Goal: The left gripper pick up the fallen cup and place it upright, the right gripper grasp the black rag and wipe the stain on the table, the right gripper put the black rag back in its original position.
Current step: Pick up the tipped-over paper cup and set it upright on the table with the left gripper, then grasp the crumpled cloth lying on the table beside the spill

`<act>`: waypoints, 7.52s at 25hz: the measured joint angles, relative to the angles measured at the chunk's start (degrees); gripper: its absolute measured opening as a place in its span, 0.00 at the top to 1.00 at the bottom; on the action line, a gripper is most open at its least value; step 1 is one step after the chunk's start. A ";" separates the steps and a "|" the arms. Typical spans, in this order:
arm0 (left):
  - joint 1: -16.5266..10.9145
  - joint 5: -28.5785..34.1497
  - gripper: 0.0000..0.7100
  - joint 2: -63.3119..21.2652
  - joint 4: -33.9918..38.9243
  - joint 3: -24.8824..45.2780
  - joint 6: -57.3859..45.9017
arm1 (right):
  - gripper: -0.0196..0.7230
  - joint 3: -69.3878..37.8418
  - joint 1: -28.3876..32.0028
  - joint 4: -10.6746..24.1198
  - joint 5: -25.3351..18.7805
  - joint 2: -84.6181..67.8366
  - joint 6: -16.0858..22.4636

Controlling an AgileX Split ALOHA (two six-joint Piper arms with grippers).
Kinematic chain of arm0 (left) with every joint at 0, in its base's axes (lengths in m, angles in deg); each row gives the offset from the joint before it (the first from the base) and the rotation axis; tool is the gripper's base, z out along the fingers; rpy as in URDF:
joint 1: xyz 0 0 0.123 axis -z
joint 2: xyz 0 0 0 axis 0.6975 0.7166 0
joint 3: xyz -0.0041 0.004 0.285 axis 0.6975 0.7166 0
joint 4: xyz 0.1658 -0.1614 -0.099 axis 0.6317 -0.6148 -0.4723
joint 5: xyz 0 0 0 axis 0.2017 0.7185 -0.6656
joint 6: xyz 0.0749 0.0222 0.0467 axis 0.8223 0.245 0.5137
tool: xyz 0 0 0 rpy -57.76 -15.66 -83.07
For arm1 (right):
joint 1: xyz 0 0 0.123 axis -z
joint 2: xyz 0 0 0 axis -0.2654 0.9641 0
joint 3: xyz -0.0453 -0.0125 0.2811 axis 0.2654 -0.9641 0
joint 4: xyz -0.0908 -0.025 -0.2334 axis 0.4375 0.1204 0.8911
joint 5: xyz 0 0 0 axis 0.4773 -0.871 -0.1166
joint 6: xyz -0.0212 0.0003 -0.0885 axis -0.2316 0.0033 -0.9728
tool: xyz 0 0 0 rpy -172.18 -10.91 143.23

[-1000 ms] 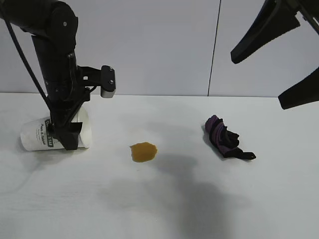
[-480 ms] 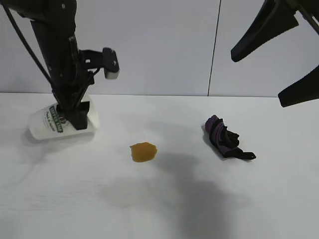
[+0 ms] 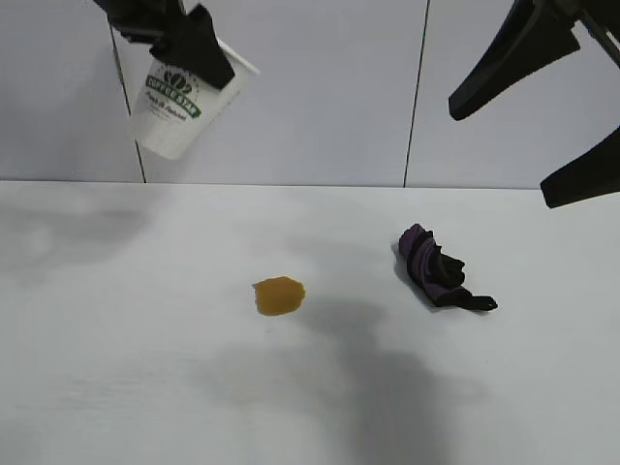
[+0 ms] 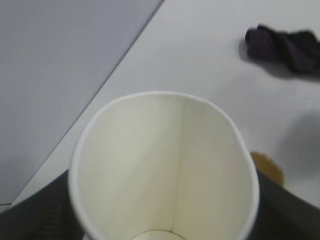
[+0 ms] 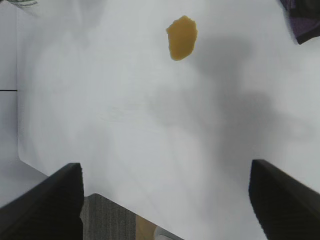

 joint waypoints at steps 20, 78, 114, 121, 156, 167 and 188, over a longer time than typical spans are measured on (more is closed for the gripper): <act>-12.19 17.36 0.29 -1.10 -44.34 21.79 52.37 | 0.14 0.00 0.00 0.00 0.29 0.00 0.00; -13.14 1.56 0.07 5.40 -58.21 43.70 79.01 | 0.14 0.00 0.00 -0.05 1.85 0.00 0.00; -13.14 3.93 0.06 -27.14 -3.63 43.93 -7.29 | 0.14 0.00 0.00 -0.11 2.92 0.00 0.00; -13.14 7.75 0.06 -38.18 -4.46 44.03 -19.10 | 0.14 0.00 0.00 -0.11 2.92 0.00 0.00; -13.14 21.03 0.06 -106.66 42.46 44.03 -62.24 | 0.14 0.00 0.00 -0.06 2.92 0.00 0.00; -13.14 27.10 0.06 -108.04 43.63 53.83 -65.48 | 0.14 0.00 0.00 0.03 2.92 0.00 0.00; -13.14 21.89 0.06 -107.99 42.35 66.30 -67.16 | 0.14 0.18 0.00 11.26 3.21 1.11 -1.45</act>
